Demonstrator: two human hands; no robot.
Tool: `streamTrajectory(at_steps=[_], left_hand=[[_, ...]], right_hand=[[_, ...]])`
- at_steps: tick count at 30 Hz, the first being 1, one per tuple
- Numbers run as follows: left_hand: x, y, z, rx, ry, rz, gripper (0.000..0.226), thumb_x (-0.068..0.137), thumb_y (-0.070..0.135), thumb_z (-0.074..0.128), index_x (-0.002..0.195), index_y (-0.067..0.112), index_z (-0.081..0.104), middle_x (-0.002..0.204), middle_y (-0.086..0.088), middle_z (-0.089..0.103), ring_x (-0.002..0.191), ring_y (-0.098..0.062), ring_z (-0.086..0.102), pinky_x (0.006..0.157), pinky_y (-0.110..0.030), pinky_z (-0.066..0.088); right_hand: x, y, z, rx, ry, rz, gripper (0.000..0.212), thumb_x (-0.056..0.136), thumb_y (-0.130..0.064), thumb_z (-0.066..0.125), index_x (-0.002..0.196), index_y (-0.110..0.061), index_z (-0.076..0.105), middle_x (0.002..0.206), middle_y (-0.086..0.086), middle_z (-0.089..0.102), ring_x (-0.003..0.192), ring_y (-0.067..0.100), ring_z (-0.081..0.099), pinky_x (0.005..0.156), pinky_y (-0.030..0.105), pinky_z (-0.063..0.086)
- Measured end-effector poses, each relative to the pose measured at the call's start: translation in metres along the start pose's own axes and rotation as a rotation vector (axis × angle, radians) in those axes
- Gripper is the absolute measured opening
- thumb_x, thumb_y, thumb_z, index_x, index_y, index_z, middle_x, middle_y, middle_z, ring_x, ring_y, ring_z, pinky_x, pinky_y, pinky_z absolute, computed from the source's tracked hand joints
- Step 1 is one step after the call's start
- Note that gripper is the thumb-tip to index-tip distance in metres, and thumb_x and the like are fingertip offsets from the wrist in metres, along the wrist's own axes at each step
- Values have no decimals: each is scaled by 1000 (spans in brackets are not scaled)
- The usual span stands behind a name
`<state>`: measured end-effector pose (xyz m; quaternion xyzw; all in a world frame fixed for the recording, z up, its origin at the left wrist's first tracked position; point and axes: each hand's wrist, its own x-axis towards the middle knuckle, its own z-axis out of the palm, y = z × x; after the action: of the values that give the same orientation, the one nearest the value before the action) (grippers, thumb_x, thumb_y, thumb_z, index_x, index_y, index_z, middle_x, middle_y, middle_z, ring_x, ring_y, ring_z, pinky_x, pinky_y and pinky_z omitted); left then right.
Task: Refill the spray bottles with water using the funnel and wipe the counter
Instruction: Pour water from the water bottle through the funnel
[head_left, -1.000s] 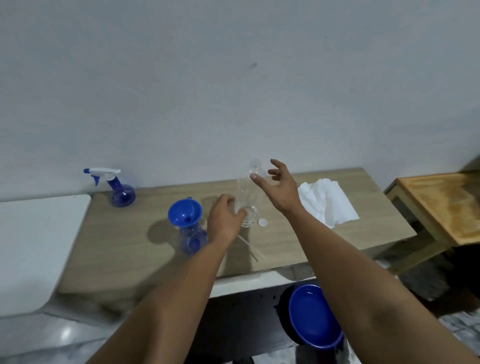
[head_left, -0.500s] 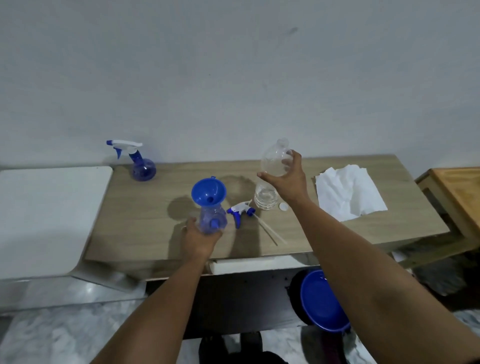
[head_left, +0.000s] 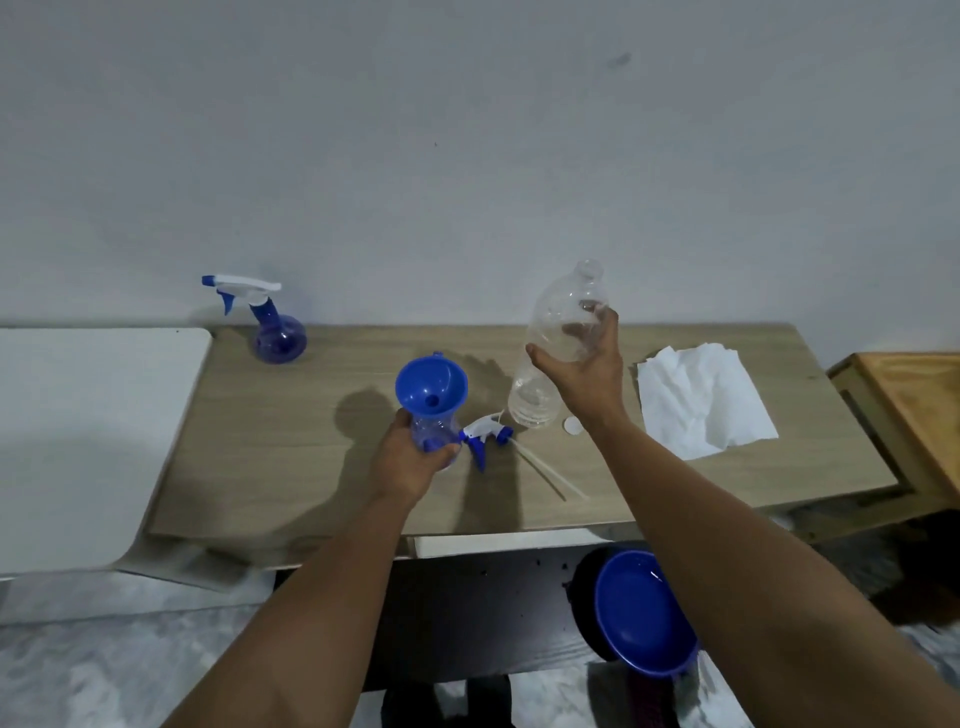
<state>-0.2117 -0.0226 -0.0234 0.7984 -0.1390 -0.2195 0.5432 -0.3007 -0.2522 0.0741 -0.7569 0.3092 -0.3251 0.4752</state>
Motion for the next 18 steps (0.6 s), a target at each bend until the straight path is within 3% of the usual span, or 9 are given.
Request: streamTrajectory(at_steps=[2, 5, 11, 18], left_hand=[[2, 3, 3, 25, 2, -9, 64, 68, 18, 90, 120, 30, 54, 107, 10, 69, 98, -12, 67, 86, -34, 53], [4, 7, 6, 56, 5, -19, 65, 69, 19, 90, 120, 31, 51, 106, 8, 69, 97, -15, 68, 83, -31, 51], [5, 13, 3, 169, -44, -43, 67, 67, 32, 89, 123, 26, 52, 107, 6, 69, 97, -18, 67, 88, -42, 56], [5, 15, -2, 189, -60, -43, 61, 69, 26, 86, 120, 25, 53, 109, 2, 70, 101, -23, 68, 91, -46, 54]], right_hand=[[4, -17, -4, 5, 15, -25, 77, 66, -39, 92, 126, -47, 45, 114, -19, 65, 112, 1, 64, 97, 37, 57], [11, -35, -10, 18, -33, -70, 74, 66, -32, 89, 126, -43, 47, 114, -19, 67, 114, 2, 66, 97, 37, 58], [17, -51, -20, -130, -298, -178, 89, 64, -28, 90, 136, -49, 41, 107, -6, 67, 103, 11, 67, 86, 29, 57], [10, -55, -27, -445, -647, -176, 89, 64, -29, 90, 135, -40, 39, 104, -3, 63, 93, 7, 64, 82, 27, 54]])
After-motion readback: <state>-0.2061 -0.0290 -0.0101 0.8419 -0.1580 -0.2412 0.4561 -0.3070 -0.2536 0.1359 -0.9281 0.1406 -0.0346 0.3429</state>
